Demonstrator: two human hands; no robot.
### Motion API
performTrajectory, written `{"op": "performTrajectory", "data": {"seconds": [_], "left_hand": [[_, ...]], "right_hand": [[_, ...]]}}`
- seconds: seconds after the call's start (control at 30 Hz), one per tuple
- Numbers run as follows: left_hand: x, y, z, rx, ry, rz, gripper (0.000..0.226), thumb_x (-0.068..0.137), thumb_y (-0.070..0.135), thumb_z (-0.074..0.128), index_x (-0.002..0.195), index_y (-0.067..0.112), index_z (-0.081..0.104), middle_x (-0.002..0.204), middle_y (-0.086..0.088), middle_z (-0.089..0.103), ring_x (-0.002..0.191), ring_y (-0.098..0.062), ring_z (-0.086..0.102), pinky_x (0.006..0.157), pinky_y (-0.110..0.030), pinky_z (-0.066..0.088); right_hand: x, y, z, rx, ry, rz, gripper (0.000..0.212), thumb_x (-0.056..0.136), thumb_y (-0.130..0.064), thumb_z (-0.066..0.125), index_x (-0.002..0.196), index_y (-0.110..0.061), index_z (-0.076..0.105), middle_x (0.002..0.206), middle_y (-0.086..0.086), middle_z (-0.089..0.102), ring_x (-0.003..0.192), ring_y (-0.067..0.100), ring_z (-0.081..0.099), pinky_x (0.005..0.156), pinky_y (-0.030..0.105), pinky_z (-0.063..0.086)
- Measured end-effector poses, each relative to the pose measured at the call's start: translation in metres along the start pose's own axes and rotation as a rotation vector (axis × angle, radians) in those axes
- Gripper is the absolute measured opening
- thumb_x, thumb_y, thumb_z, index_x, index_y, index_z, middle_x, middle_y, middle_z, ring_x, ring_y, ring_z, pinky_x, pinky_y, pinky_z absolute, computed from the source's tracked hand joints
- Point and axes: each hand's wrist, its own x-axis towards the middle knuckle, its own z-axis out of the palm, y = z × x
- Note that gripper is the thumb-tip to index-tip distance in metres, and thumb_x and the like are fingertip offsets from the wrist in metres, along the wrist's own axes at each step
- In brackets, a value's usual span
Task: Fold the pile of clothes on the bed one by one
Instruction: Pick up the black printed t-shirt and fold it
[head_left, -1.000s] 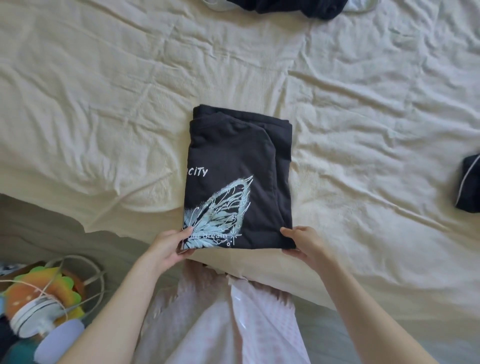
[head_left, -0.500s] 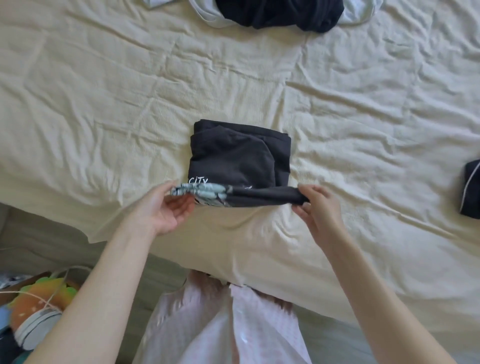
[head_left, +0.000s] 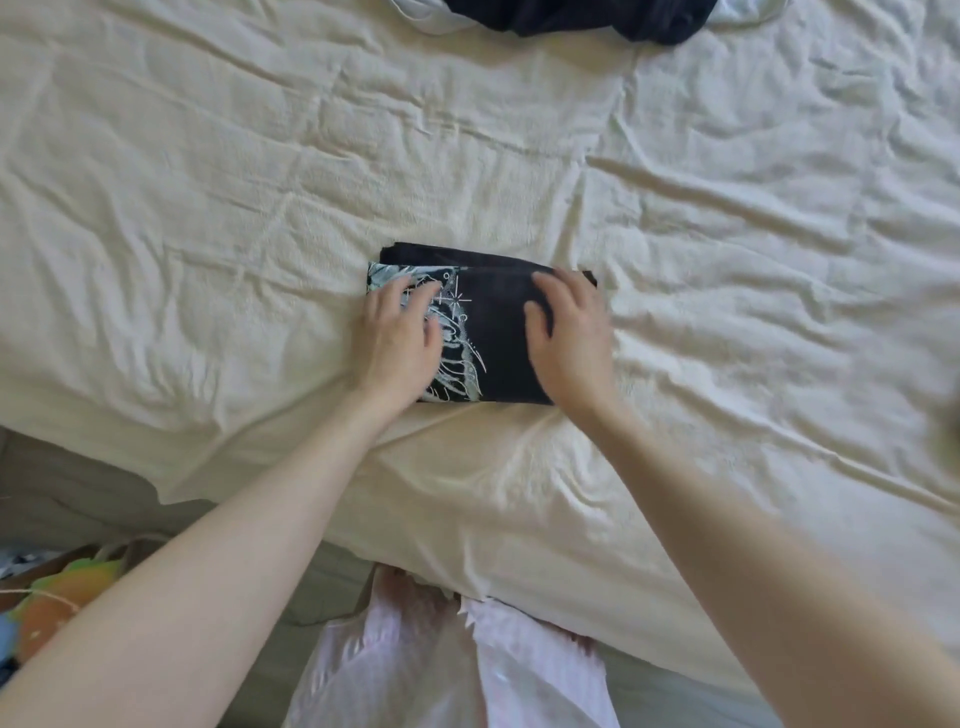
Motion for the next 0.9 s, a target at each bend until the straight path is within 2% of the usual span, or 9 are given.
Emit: {"op": "performTrajectory", "data": {"seconds": [0.07, 0.17, 0.27, 0.4, 0.53, 0.67, 0.77, 0.83, 0.9], "left_hand": [[0.002, -0.004, 0.014, 0.183, -0.100, 0.123, 0.049, 0.098, 0.030, 0.040, 0.146, 0.026, 0.033, 0.157, -0.009, 0.018, 0.144, -0.030, 0.012, 0.115, -0.048, 0.007], [0.008, -0.020, 0.035, 0.317, -0.210, 0.124, 0.057, 0.095, 0.052, 0.019, 0.149, 0.039, 0.007, 0.159, 0.000, -0.009, 0.145, -0.025, -0.014, 0.112, -0.054, -0.011], [0.013, -0.035, 0.052, 0.387, -0.188, 0.125, 0.062, 0.089, 0.063, 0.006, 0.145, 0.041, -0.007, 0.159, 0.003, -0.012, 0.145, -0.023, -0.015, 0.110, -0.058, -0.010], [0.020, -0.040, 0.070, 0.432, -0.150, 0.118, 0.060, 0.087, 0.064, -0.002, 0.141, 0.041, -0.015, 0.154, 0.005, -0.023, 0.145, -0.024, -0.016, 0.109, -0.061, -0.008], [0.024, -0.038, 0.069, 0.470, -0.252, 0.081, 0.060, 0.085, 0.064, -0.003, 0.135, 0.042, -0.029, 0.148, 0.006, -0.037, 0.142, -0.023, -0.026, 0.109, -0.062, -0.008], [0.024, -0.028, 0.047, 0.296, -0.368, 0.070, 0.058, 0.097, 0.053, 0.018, 0.142, 0.041, -0.016, 0.154, 0.007, -0.027, 0.141, -0.018, -0.027, 0.112, -0.058, -0.006], [0.002, -0.023, 0.030, -0.041, -0.154, 0.002, 0.054, 0.100, 0.027, 0.039, 0.150, 0.025, 0.020, 0.160, -0.003, -0.003, 0.146, -0.019, -0.008, 0.118, -0.044, 0.007], [-0.014, -0.026, 0.025, -0.219, 0.019, -0.156, 0.052, 0.098, 0.017, 0.043, 0.147, 0.015, 0.029, 0.158, -0.009, 0.012, 0.146, -0.020, 0.008, 0.117, -0.034, 0.012], [-0.019, -0.034, 0.022, -0.322, 0.094, -0.362, 0.049, 0.098, 0.017, 0.045, 0.145, 0.010, 0.032, 0.148, -0.014, 0.033, 0.137, -0.024, 0.029, 0.109, -0.026, 0.022]], "right_hand": [[-0.009, 0.010, 0.016, -0.226, -0.050, -0.181, 0.040, 0.096, -0.021, 0.048, 0.134, -0.009, 0.052, 0.146, 0.015, 0.040, 0.140, 0.032, 0.029, 0.116, 0.046, 0.019], [-0.009, 0.038, 0.033, -0.428, -0.147, -0.216, 0.051, 0.098, -0.036, 0.041, 0.145, -0.018, 0.036, 0.155, 0.013, 0.024, 0.145, 0.030, 0.017, 0.117, 0.045, 0.008], [-0.001, 0.062, 0.044, -0.483, -0.173, -0.152, 0.058, 0.096, -0.050, 0.034, 0.149, -0.028, 0.025, 0.158, 0.010, 0.014, 0.146, 0.025, 0.012, 0.118, 0.044, 0.005], [0.007, 0.076, 0.061, -0.497, -0.185, -0.142, 0.062, 0.093, -0.054, 0.026, 0.150, -0.030, 0.020, 0.158, 0.012, 0.011, 0.146, 0.025, 0.012, 0.118, 0.045, 0.004], [0.009, 0.074, 0.058, -0.504, -0.250, -0.132, 0.062, 0.095, -0.054, 0.026, 0.151, -0.031, 0.013, 0.159, 0.011, 0.003, 0.147, 0.023, 0.005, 0.118, 0.046, -0.001], [0.010, 0.065, 0.038, -0.380, -0.338, -0.126, 0.058, 0.098, -0.046, 0.035, 0.151, -0.030, 0.017, 0.160, 0.005, 0.001, 0.147, 0.019, -0.001, 0.118, 0.046, -0.002], [-0.001, 0.061, 0.013, -0.158, -0.165, -0.126, 0.041, 0.097, -0.023, 0.051, 0.136, -0.012, 0.049, 0.152, 0.010, 0.033, 0.141, 0.024, 0.028, 0.112, 0.040, 0.030], [-0.007, 0.060, 0.002, -0.072, 0.001, 0.024, 0.035, 0.094, -0.024, 0.055, 0.127, -0.011, 0.056, 0.140, 0.007, 0.048, 0.125, 0.021, 0.047, 0.095, 0.029, 0.042], [-0.003, 0.059, -0.005, 0.113, 0.025, 0.367, 0.040, 0.092, -0.032, 0.057, 0.126, -0.013, 0.054, 0.127, 0.003, 0.054, 0.108, 0.017, 0.055, 0.086, 0.026, 0.045]]}}
